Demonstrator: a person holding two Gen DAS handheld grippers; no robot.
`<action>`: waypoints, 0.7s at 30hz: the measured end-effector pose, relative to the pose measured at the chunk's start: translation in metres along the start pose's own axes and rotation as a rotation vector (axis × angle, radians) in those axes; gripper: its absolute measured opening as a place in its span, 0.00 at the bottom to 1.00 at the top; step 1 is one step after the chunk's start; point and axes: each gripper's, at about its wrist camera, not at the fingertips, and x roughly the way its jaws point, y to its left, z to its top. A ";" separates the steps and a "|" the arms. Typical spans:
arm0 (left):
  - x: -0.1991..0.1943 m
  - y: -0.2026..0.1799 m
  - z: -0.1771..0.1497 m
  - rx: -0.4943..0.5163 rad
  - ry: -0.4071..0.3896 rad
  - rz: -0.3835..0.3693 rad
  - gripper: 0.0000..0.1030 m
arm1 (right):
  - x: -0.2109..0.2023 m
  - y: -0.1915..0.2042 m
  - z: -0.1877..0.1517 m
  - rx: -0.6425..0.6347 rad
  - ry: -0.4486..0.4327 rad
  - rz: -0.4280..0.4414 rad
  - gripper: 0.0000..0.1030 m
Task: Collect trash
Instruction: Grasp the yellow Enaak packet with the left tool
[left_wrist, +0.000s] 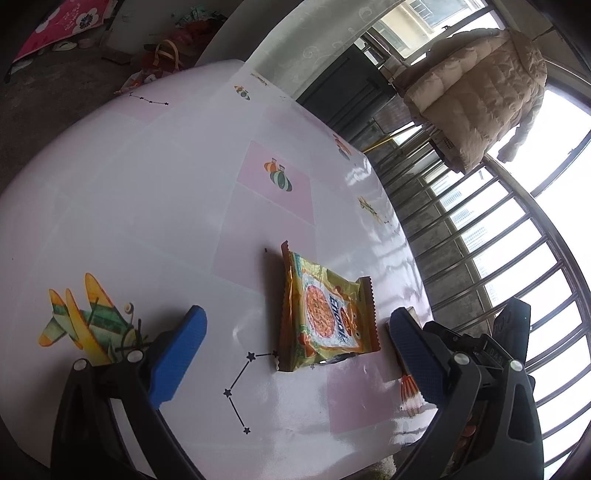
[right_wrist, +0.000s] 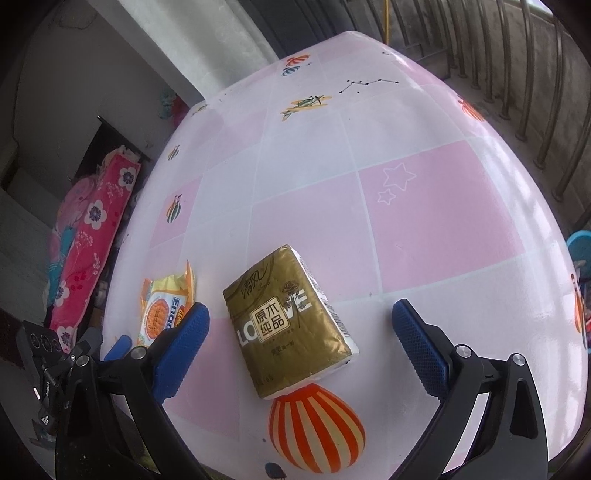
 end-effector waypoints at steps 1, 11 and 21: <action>0.000 0.000 0.001 -0.001 0.001 0.000 0.94 | -0.001 -0.001 0.000 0.002 -0.002 0.004 0.92; 0.000 -0.001 0.000 0.007 0.004 0.002 0.94 | -0.006 -0.011 -0.002 0.031 -0.014 0.055 0.92; 0.000 -0.001 0.001 0.006 0.003 0.001 0.94 | -0.009 -0.014 -0.002 0.044 -0.017 0.084 0.92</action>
